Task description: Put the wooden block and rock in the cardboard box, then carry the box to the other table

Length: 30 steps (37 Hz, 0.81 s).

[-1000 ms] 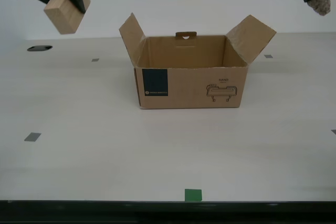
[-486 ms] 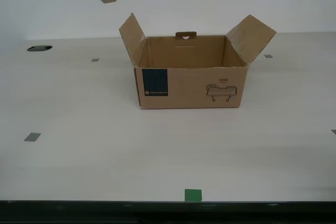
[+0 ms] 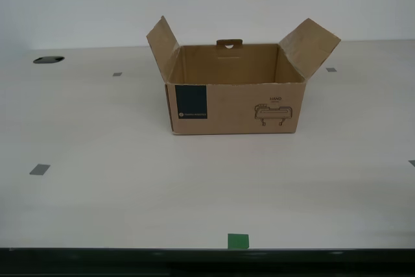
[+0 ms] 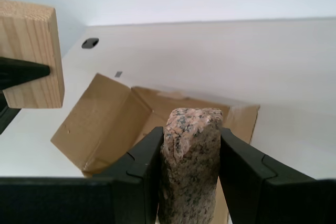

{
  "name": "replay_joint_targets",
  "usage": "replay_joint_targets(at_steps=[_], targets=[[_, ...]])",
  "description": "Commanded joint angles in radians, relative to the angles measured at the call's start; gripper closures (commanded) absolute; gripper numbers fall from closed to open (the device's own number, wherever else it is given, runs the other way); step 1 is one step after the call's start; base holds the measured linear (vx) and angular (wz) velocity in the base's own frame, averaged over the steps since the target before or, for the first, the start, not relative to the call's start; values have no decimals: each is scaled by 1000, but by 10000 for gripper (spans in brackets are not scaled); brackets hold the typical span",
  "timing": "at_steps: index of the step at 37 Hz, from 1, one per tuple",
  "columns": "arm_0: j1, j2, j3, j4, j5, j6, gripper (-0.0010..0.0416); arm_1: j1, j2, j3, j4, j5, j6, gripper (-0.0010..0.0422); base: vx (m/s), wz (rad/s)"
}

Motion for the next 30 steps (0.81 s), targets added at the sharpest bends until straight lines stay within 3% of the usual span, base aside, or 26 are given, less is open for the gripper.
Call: replay_joint_targets(at_steps=[1,7,14,23,30], targets=[[10,0,1,53,-8,0,406,-1,0,-22,58,7,6,413,0,0],[39,0,0,116,-7,0,406,-2,0,-84,125,7,5,413,0,0],[90,11,0,143,-7,0,406,-13,0,-165,195,7,-56,413,0,0],[163,99,0,203,-6,-5,406,-47,2,-203,217,2,-53,413,0,0],[195,191,1,243,-5,-6,406,-50,85,-200,256,3,-50,413,0,0]])
